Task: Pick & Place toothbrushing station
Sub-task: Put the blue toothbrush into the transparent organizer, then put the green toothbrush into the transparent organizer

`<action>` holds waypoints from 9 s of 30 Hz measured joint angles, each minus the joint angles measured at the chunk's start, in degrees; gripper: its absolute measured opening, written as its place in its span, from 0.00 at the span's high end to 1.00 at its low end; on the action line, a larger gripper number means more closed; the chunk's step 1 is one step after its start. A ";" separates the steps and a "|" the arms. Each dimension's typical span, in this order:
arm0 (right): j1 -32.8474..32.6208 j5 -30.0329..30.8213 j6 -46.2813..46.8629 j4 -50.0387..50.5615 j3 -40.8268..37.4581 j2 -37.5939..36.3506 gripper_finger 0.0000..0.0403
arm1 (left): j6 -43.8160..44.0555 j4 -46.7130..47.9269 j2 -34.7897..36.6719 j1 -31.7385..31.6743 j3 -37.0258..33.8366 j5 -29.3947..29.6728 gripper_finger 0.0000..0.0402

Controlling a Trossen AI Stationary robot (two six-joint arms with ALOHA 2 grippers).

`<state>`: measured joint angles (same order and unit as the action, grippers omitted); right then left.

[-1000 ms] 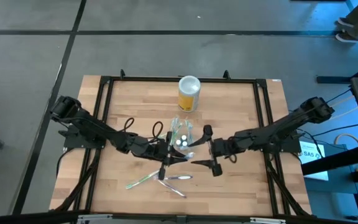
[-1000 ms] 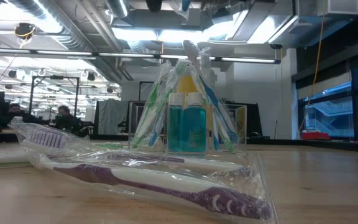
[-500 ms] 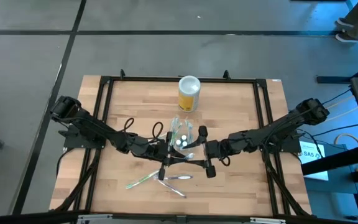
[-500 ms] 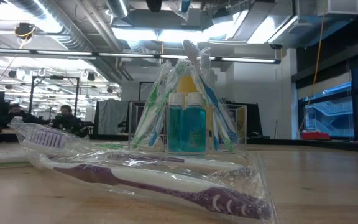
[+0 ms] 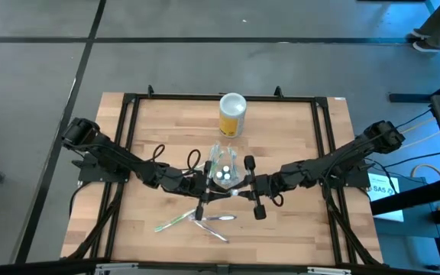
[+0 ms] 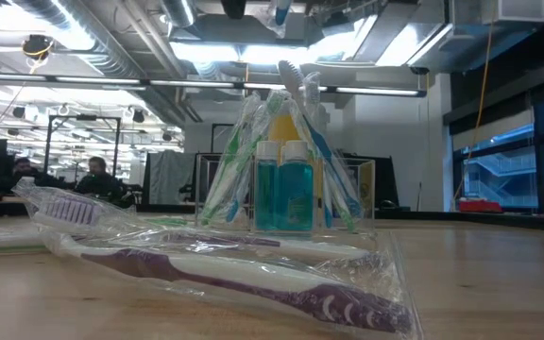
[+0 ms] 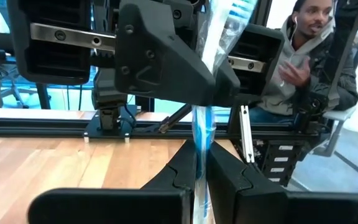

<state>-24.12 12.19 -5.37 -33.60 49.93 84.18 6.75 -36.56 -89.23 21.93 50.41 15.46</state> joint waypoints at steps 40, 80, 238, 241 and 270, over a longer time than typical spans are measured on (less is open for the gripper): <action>-1.40 2.85 0.40 4.09 0.02 -1.82 0.95 | -2.14 1.60 0.02 1.22 0.00 -0.53 0.52; 9.30 16.03 30.13 27.57 -4.77 -9.41 0.95 | -0.01 33.42 14.58 8.35 -0.04 19.56 0.52; 4.50 1.73 36.04 39.65 -5.35 -11.15 0.91 | 22.68 81.38 14.28 -7.20 0.00 4.31 0.52; 4.50 1.73 36.04 39.63 -5.35 -11.15 0.92 | 22.51 81.25 14.28 -10.51 -0.10 1.91 0.52; 4.50 1.92 35.74 39.65 -5.35 -11.13 0.87 | 20.00 58.66 14.21 -16.83 -15.30 -7.72 0.52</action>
<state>-19.62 14.11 30.37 6.04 44.58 73.06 26.75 22.10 -75.02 5.10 35.11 7.75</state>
